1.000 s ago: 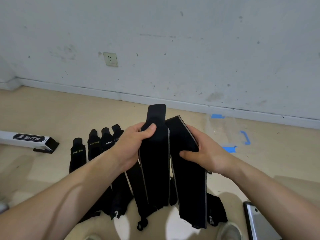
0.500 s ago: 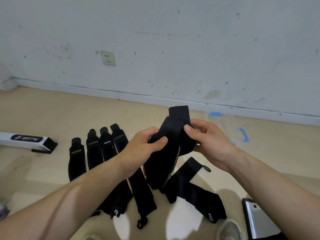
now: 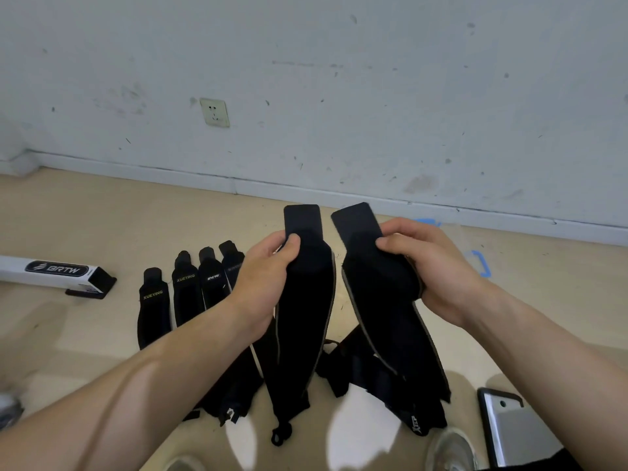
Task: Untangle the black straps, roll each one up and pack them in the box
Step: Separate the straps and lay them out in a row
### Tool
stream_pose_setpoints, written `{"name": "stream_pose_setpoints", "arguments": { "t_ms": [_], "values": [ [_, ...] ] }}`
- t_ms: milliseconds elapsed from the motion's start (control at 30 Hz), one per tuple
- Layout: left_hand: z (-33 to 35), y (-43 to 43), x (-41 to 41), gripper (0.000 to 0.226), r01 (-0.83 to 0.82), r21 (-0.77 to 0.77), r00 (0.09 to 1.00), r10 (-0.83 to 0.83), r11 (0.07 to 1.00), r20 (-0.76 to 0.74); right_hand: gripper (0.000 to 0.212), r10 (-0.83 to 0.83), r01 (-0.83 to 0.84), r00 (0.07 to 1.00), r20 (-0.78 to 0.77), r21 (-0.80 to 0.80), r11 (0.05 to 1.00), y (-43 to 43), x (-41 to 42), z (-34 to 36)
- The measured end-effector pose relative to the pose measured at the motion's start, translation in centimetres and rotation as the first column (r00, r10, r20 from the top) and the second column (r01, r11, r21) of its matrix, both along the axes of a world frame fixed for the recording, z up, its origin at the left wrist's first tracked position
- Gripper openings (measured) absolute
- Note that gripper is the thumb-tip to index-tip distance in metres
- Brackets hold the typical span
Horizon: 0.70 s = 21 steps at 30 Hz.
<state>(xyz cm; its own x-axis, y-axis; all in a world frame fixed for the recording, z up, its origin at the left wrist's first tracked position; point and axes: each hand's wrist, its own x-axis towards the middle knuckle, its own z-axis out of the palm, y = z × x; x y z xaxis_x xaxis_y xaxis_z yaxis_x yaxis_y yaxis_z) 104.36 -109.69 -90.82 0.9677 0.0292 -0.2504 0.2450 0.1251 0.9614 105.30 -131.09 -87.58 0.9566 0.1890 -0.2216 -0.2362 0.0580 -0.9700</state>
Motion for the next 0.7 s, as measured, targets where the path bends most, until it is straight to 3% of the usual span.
{"name": "stream_pose_setpoints", "arguments": {
  "t_ms": [100, 233, 700],
  "values": [
    [0.2, -0.8, -0.6, 0.032, 0.046, -0.089, 0.999, -0.048, 0.995, -0.022, 0.012, 0.092, -0.091, 0.994, 0.059, -0.016, 0.996, 0.8, -0.5, -0.1],
    [0.7, -1.5, -0.8, 0.036, 0.125, -0.204, 0.989, -0.137, 0.971, -0.047, 0.012, 0.006, 0.01, 0.992, 0.127, -0.125, 0.992, 1.8, -0.4, -1.2],
    [0.0, -2.2, -0.9, 0.041, 0.157, -0.202, 0.984, -0.17, 0.967, -0.048, 0.007, -0.1, 0.115, 0.988, 0.115, -0.132, 0.985, 2.4, -0.3, -2.0]
  ]
}}
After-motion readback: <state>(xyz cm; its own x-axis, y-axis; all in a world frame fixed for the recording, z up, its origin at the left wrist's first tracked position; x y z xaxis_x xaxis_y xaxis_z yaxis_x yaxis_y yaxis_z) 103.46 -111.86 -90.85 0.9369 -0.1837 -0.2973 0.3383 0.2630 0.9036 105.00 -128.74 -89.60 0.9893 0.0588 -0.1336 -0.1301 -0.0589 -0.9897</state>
